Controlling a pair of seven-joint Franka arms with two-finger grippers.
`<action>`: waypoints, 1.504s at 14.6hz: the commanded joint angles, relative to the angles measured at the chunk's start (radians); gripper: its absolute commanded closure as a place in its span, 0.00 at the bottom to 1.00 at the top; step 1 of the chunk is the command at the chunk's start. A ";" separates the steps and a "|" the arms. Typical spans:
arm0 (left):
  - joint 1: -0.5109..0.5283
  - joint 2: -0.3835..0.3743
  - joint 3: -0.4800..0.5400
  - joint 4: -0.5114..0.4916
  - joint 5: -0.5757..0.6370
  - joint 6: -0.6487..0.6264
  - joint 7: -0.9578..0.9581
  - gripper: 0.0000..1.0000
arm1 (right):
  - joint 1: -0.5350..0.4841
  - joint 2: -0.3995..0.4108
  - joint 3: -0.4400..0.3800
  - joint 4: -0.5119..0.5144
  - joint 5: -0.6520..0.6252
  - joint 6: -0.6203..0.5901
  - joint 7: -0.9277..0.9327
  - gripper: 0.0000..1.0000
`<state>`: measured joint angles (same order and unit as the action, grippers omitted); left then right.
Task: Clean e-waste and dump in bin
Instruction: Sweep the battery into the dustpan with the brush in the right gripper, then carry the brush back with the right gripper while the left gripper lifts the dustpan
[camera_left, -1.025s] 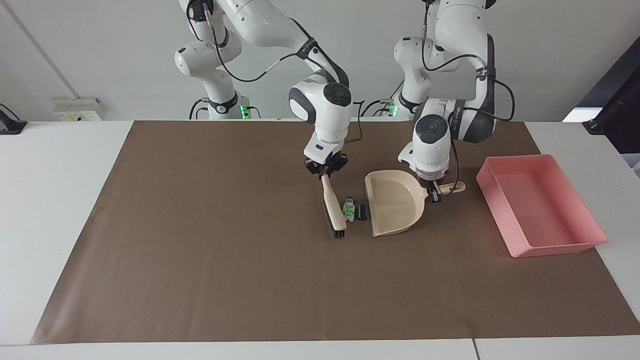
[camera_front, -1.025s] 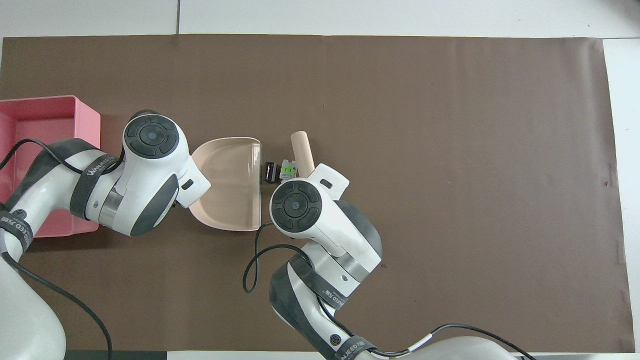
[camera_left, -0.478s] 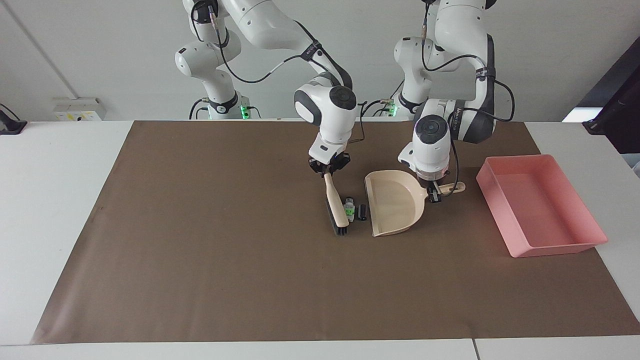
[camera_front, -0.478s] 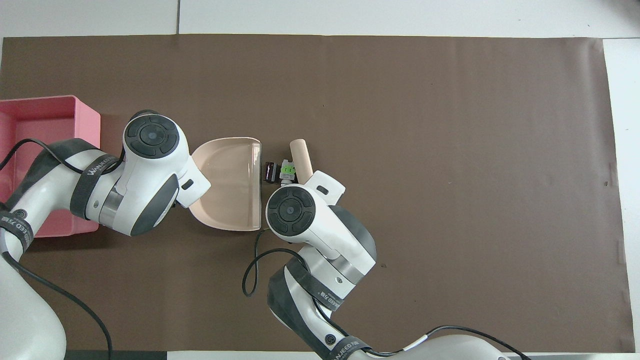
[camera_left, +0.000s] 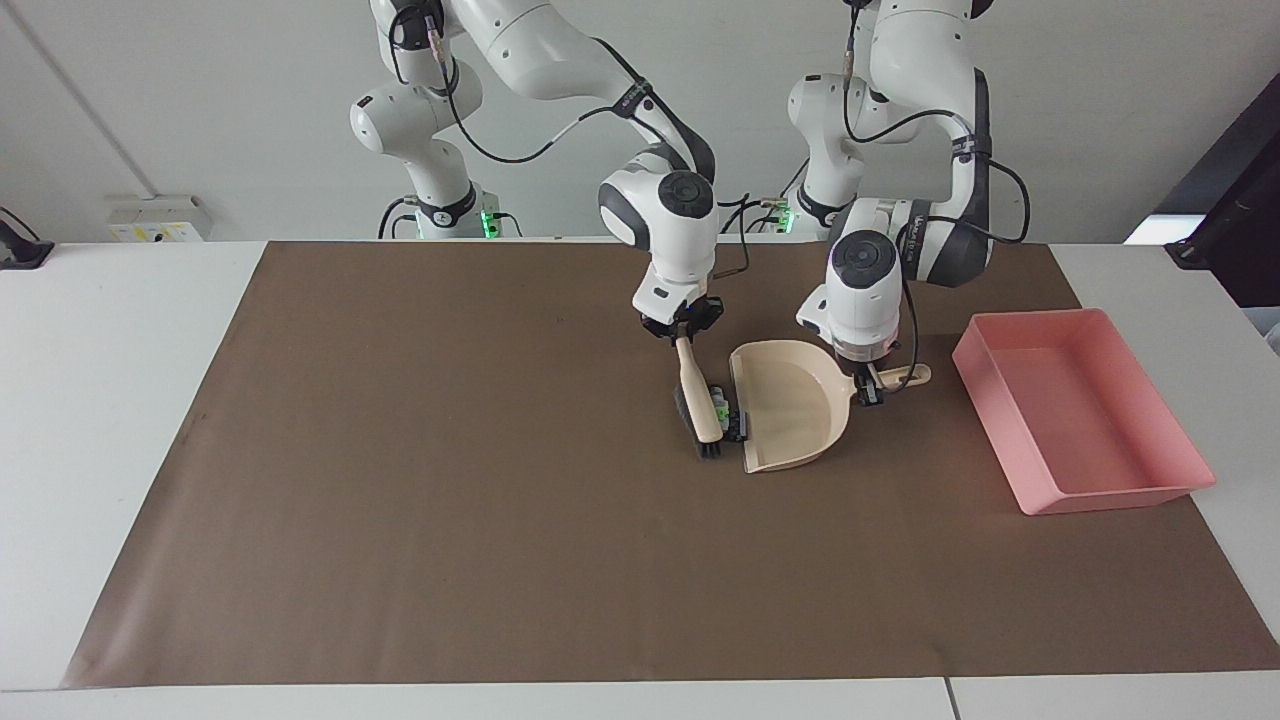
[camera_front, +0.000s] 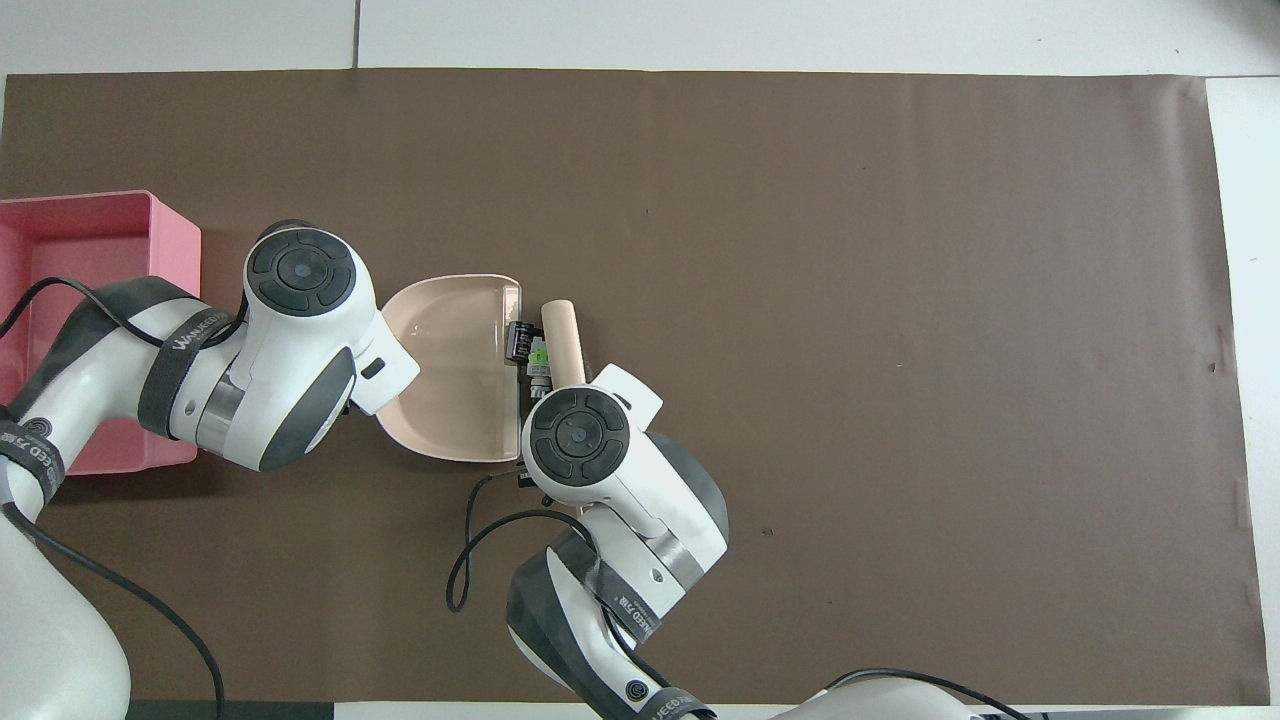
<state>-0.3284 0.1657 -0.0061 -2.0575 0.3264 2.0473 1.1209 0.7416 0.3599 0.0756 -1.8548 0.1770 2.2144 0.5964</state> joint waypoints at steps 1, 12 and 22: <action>0.018 -0.006 0.000 -0.003 0.031 -0.015 -0.018 1.00 | -0.002 0.011 0.042 0.031 0.131 0.022 -0.033 1.00; 0.480 -0.008 -0.459 -0.013 0.105 -0.044 -0.044 1.00 | -0.008 0.025 0.101 0.063 0.256 0.131 -0.056 1.00; 0.466 0.005 -0.457 -0.013 0.112 -0.038 -0.050 1.00 | -0.247 -0.338 0.085 0.005 0.041 -0.476 0.088 1.00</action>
<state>0.1366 0.1661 -0.4512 -2.0669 0.4128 2.0188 1.0946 0.5861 0.0682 0.1503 -1.7932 0.2482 1.7980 0.6790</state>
